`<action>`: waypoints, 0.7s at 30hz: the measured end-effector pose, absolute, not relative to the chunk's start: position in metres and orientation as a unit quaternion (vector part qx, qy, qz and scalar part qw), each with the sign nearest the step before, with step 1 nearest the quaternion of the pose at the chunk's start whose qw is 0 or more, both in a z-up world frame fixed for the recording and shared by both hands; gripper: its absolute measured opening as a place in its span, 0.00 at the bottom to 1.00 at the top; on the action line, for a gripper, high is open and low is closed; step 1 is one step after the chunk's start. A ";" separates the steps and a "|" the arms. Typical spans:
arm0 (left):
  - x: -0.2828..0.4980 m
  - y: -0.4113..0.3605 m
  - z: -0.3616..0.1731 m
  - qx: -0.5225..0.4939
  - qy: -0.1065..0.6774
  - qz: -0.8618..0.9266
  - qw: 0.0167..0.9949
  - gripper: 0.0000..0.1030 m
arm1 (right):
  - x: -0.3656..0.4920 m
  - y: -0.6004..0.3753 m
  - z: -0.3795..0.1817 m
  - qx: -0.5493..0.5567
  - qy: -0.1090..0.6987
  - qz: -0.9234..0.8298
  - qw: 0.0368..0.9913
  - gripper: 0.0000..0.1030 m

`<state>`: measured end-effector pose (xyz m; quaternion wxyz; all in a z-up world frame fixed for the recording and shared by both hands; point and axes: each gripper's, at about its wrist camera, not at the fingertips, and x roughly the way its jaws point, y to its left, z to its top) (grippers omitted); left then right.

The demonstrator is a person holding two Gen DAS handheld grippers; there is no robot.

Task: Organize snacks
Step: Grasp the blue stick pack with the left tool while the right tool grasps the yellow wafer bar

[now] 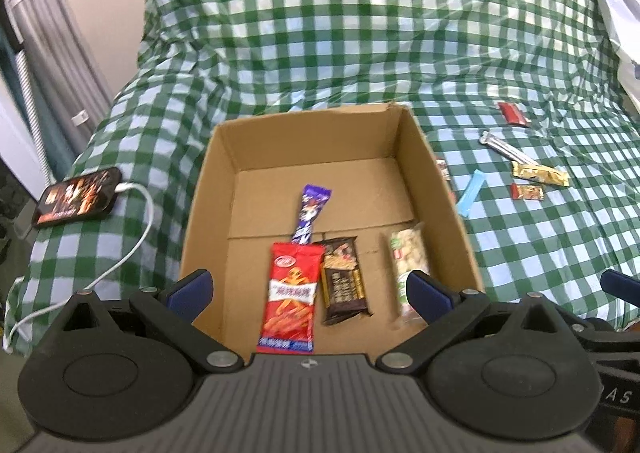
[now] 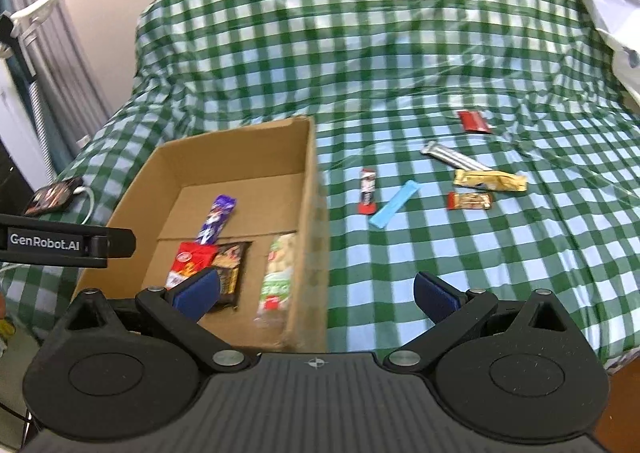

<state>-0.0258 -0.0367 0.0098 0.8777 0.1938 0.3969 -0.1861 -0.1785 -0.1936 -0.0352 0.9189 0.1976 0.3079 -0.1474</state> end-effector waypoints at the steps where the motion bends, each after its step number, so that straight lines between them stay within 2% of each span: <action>1: -0.025 -0.042 0.010 0.196 0.397 -0.190 0.876 1.00 | -0.179 -0.198 -0.036 0.200 0.307 -0.152 0.918 0.99; 14: -0.009 -0.147 0.001 0.236 0.396 -0.266 0.846 1.00 | -0.198 -0.291 -0.064 0.228 0.285 -0.256 0.895 0.99; 21: 0.010 -0.229 -0.029 0.252 0.419 -0.324 0.810 1.00 | -0.194 -0.350 -0.091 0.233 0.282 -0.298 0.882 0.99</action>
